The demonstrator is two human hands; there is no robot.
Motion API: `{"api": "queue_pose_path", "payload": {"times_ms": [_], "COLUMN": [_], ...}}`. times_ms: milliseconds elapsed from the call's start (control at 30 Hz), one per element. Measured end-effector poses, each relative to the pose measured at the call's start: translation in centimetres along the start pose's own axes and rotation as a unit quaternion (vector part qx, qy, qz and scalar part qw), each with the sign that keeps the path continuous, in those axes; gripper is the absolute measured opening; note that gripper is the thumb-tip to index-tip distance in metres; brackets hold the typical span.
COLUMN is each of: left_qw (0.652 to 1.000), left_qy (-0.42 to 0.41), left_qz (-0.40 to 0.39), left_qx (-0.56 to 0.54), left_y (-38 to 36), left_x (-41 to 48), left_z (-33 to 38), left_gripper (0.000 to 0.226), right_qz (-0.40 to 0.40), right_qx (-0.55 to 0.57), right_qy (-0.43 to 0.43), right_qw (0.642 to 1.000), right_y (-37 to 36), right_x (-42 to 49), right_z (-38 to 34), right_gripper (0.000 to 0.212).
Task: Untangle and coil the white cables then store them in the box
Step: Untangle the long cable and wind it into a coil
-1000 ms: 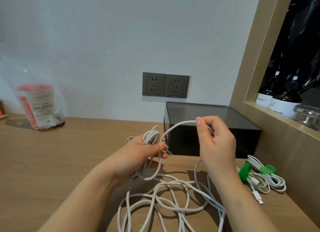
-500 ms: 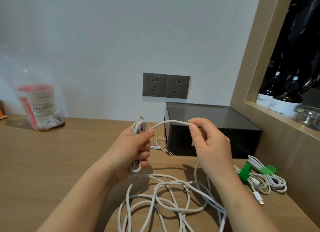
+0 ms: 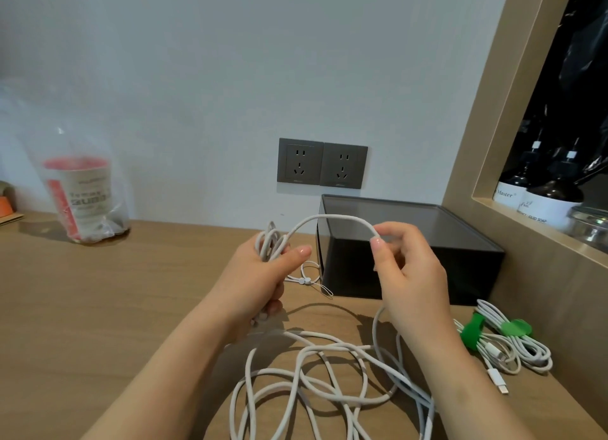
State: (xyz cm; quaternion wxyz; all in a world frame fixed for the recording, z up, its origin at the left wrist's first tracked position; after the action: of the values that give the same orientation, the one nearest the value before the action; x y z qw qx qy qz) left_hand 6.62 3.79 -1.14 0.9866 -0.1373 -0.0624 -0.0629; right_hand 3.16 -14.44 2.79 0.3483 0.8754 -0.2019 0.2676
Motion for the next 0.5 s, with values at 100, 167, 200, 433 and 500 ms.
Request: {"api": "queue_pose_path", "payload": {"times_ms": [100, 167, 200, 433, 500], "left_qw": [1.000, 0.998, 0.996, 0.981, 0.980], "left_qy": [0.011, 0.025, 0.036, 0.085, 0.075], "left_qz": [0.012, 0.036, 0.049, 0.085, 0.092], "left_qx": [-0.019, -0.046, -0.064, -0.153, -0.157], "left_y": [-0.2, -0.2, -0.1, 0.4, 0.4], "left_x": [-0.2, -0.2, -0.2, 0.0, -0.1], "left_z": [0.2, 0.1, -0.1, -1.1, -0.9], "left_gripper": [0.044, 0.057, 0.059, 0.051, 0.058], "right_qz": [-0.039, -0.073, -0.091, -0.181, -0.180], "right_qx": [0.051, 0.065, 0.066, 0.010, -0.034], "right_qy": [0.022, 0.042, 0.052, 0.122, 0.155], "right_qw": [0.998, 0.994, 0.992, 0.976, 0.971], "right_y": [-0.8, -1.5, -1.8, -3.8, -4.3], "right_x": [-0.4, -0.7, -0.9, -2.0, -2.3], "right_z": [-1.0, -1.8, -2.1, -3.1, -3.4], "right_gripper": [0.023, 0.025, 0.026, 0.034, 0.030]}}
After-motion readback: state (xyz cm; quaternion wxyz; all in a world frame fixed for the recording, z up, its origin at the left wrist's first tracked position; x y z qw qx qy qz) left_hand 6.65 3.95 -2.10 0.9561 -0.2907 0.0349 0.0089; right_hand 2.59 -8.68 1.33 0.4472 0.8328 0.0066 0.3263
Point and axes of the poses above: each hand's wrist, its own x-axis towards the middle knuckle, its own y-axis out of the back of the hand, z = x × y, the point moved 8 cm from there along x, towards the middle knuckle, and after that the axes turned 13 degrees about -x, right-handed, at the moved point
